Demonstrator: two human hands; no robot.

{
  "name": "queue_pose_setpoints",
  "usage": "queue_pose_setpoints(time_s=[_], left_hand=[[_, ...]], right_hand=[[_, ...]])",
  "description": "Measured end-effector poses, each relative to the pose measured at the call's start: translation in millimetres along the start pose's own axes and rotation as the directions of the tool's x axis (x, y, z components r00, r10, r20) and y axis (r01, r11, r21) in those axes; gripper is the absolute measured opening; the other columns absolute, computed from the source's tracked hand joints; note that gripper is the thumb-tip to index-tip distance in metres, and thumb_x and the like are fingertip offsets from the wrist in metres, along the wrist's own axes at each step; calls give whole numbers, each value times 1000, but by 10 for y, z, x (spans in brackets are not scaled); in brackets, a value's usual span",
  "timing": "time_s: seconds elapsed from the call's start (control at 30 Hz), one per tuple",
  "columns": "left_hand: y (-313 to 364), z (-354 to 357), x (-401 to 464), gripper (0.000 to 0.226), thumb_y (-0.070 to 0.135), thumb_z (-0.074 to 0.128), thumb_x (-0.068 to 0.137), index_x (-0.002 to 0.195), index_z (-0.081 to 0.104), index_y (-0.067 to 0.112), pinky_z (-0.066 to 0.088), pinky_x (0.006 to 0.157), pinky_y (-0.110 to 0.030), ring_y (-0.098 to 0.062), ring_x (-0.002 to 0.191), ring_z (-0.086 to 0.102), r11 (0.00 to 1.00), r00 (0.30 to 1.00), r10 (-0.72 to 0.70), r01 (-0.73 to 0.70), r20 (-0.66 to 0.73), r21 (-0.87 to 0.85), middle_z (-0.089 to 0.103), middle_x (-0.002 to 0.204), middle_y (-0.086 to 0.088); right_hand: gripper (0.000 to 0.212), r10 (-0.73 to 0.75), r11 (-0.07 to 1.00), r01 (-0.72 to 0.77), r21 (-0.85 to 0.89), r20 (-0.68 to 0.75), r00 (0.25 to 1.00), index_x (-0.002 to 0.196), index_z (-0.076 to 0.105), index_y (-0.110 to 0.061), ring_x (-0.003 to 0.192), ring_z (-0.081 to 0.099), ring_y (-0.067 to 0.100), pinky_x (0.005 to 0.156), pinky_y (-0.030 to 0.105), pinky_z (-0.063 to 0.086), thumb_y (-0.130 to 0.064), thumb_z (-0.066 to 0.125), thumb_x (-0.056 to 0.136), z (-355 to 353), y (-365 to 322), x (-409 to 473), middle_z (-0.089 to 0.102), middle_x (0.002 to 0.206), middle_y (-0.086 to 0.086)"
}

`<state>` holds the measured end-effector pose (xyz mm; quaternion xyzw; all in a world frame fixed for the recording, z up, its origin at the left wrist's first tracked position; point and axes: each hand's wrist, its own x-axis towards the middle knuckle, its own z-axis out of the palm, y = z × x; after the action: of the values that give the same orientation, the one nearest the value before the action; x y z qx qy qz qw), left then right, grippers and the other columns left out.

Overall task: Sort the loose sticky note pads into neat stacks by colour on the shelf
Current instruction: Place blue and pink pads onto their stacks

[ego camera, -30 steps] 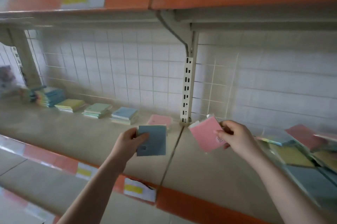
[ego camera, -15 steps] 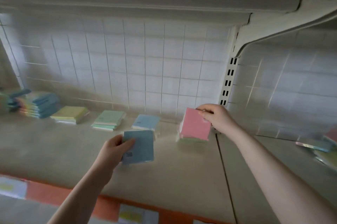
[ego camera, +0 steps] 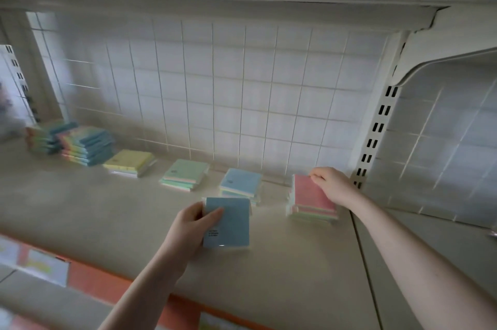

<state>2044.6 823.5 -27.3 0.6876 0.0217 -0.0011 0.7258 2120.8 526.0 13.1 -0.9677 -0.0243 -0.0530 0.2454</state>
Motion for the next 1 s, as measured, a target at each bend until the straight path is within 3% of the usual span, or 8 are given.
queue_pose_setpoints(time_s=[0.07, 0.2, 0.27, 0.33, 0.43, 0.67, 0.9, 1.0], left_hand=[[11, -2, -17, 30, 27, 71, 65, 85, 65, 5, 46, 67, -34, -25, 74, 62, 1000, 1000, -1, 1, -13, 7, 68, 80, -15], [-10, 13, -5, 9, 11, 70, 82, 85, 64, 5, 48, 58, -28, -23, 69, 62, 1000, 1000, -12, 13, -22, 23, 67, 80, -13], [24, 18, 12, 3, 4, 62, 87, 85, 62, 5, 49, 54, -24, -20, 66, 61, 999, 999, -12, 13, -37, 33, 66, 79, -12], [95, 11, 61, 2, 3, 62, 87, 88, 61, 4, 49, 61, -29, -22, 72, 61, 998, 999, 0, 3, -50, 60, 66, 84, -14], [266, 31, 189, 14, 3, 64, 86, 97, 58, 8, 50, 69, -34, -24, 79, 61, 994, 998, 33, -26, -59, 102, 64, 93, -15], [671, 149, 668, 26, 8, 67, 84, 108, 57, 13, 48, 56, -22, -19, 72, 59, 959, 997, 81, -76, -9, 272, 62, 96, -11], [626, 183, 1109, 35, 15, 72, 81, 112, 57, 11, 49, 74, -31, -24, 85, 58, 917, 998, 69, -66, 7, 393, 59, 102, -13], [511, 231, 1201, 39, 16, 73, 81, 115, 57, 7, 48, 81, -34, -29, 93, 60, 889, 996, 83, -64, -22, 453, 60, 105, -14]], right_hand=[[23, -25, 1000, 24, -16, -37, 999, 95, 67, -18, 95, 57, 23, 75, 29, 37, -17, 44, 98, 70, 78, -2, 63, 103, 8], [25, -43, 997, 52, 58, -132, 990, 76, 57, -33, 85, 57, 21, 69, 29, 35, -21, 47, 96, 120, 144, -20, 62, 91, 5], [22, -50, 995, 64, 76, -175, 983, 88, 64, -25, 85, 57, 23, 71, 31, 38, -23, 45, 98, 80, 99, -63, 59, 92, 5], [24, -75, 993, 91, 70, -213, 974, 102, 66, -14, 89, 58, 23, 79, 33, 42, -24, 45, 98, 30, 43, -116, 59, 98, 7], [25, -123, 989, 138, 53, -213, 969, 103, 66, -12, 86, 59, 23, 82, 36, 46, -26, 47, 97, -30, -33, -228, 59, 96, 7], [19, -117, 986, 138, 94, -206, 972, 99, 66, -21, 84, 58, 20, 80, 35, 45, -28, 49, 96, -59, -34, -389, 58, 90, 2], [19, -56, 992, 81, 94, -236, 970, 101, 67, -19, 84, 60, 20, 81, 36, 47, -27, 51, 95, -46, 12, -389, 62, 94, 4], [17, -54, 993, 81, 90, -265, 963, 99, 68, -18, 81, 59, 17, 73, 31, 43, -24, 53, 94, -16, 27, -356, 64, 91, 3]])
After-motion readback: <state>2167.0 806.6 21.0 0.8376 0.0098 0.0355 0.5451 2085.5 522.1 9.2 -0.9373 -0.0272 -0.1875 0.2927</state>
